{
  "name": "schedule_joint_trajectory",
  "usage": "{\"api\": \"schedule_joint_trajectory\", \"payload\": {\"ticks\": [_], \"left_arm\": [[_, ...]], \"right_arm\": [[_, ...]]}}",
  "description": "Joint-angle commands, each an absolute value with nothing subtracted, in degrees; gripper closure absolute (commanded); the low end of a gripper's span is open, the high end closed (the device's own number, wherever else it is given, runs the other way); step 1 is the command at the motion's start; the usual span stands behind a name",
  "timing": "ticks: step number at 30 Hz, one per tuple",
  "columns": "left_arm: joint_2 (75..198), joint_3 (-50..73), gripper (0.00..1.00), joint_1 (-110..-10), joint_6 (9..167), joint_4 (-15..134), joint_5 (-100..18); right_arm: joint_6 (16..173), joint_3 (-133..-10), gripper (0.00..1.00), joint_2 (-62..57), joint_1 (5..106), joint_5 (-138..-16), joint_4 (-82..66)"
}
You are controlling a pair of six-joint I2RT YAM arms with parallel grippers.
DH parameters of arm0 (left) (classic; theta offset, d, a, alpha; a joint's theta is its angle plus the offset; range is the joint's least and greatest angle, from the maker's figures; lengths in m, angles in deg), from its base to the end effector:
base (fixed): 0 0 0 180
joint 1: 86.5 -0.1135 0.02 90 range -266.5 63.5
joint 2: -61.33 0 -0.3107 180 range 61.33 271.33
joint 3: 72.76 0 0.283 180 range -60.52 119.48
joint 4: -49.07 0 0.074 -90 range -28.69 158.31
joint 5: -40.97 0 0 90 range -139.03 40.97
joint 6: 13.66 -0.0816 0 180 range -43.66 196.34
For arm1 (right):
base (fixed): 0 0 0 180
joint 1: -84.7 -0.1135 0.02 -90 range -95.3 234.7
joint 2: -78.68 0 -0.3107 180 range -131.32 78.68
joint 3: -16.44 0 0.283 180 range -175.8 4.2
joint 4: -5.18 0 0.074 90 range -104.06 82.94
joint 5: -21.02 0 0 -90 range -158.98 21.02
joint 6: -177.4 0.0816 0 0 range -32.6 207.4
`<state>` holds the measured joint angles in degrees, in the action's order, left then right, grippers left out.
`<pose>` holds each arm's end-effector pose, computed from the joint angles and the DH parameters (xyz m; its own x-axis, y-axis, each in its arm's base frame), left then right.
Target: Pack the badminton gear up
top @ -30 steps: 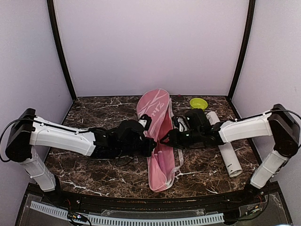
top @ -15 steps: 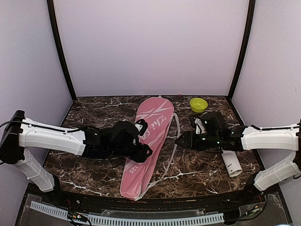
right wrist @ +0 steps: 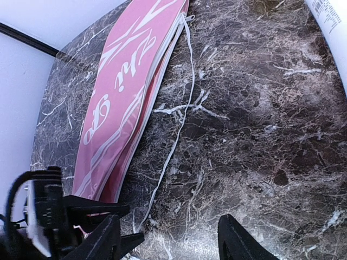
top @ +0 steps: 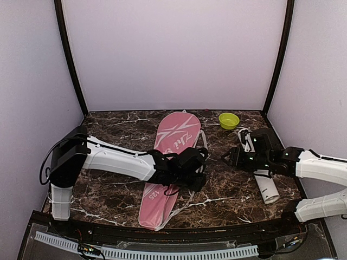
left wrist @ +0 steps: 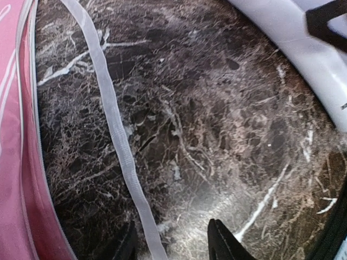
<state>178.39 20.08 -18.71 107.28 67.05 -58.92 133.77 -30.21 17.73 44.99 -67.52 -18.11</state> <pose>0.2148 -0.4889 0.1704 -0.6620 0.2814 -0.6947 0.6105 0.7402 -0.2819 0.2065 0.1688 0.2203 -0.7748 0.2971 -0.5580 -0.0903 0.8216 0.5628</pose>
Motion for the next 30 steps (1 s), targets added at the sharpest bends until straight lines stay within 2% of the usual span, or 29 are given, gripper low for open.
{"api": "schedule_joint_trajectory", "payload": {"ticks": [1, 10, 16, 19, 22, 30], "left_arm": [[182.1, 25.3, 0.55, -18.5, 108.5, 73.0, -62.8], [186.7, 28.7, 0.61, -18.1, 107.0, 75.0, -62.5], [187.9, 29.7, 0.8, -18.0, 107.4, 77.6, -63.9], [188.0, 29.9, 0.85, -18.0, 107.8, 78.0, -64.4], [188.0, 30.3, 1.0, -18.1, 108.0, 78.4, -64.7], [182.0, 31.9, 1.0, -18.0, 107.5, 78.7, -68.2]], "right_arm": [[132.7, -28.7, 0.39, 21.4, 46.2, -66.3, -19.4], [133.7, -24.7, 0.39, 23.1, 47.6, -67.8, -18.3], [134.6, -24.0, 0.39, 23.9, 48.0, -67.9, -17.5], [134.6, -24.2, 0.39, 24.2, 48.0, -67.8, -17.7], [134.6, -24.5, 0.39, 24.5, 48.1, -67.5, -18.1], [135.5, -24.8, 0.39, 24.9, 48.2, -67.0, -18.6]]}}
